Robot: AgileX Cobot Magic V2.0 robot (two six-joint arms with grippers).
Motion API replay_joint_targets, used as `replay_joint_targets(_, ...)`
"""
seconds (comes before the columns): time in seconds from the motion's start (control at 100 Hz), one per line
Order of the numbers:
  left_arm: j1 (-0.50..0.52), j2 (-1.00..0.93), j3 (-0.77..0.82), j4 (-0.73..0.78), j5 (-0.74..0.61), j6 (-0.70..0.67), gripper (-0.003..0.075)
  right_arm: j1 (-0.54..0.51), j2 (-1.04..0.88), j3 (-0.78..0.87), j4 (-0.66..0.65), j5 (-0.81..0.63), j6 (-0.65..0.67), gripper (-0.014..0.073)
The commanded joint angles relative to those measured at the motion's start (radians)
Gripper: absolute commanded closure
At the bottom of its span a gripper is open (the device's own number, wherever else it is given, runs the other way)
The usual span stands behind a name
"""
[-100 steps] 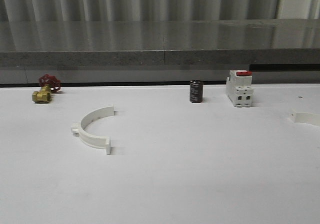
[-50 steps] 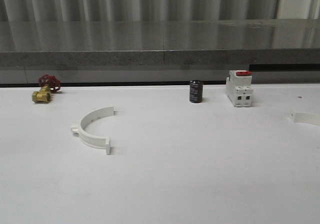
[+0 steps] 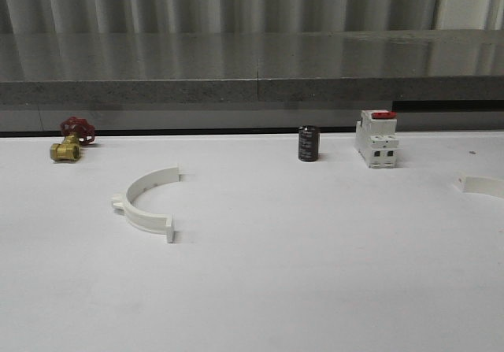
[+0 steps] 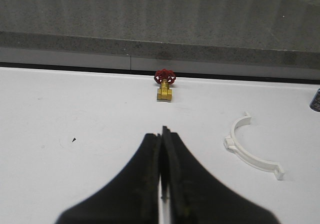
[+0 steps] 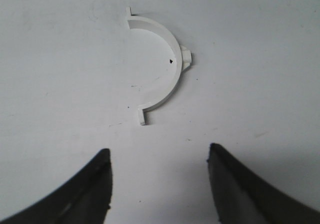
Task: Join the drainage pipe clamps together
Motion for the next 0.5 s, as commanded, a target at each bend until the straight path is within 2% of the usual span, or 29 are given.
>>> replay_joint_targets(0.0,0.002,0.012,-0.026,0.004,-0.081,-0.008,0.0741,0.001,0.064,-0.073,0.002,-0.022,-0.006,0.0065)
replay_joint_targets(0.49,0.002,0.012,-0.026,0.004,-0.081,-0.008,0.0741,-0.073,0.529,-0.316,0.007,0.059,-0.006,0.0065)
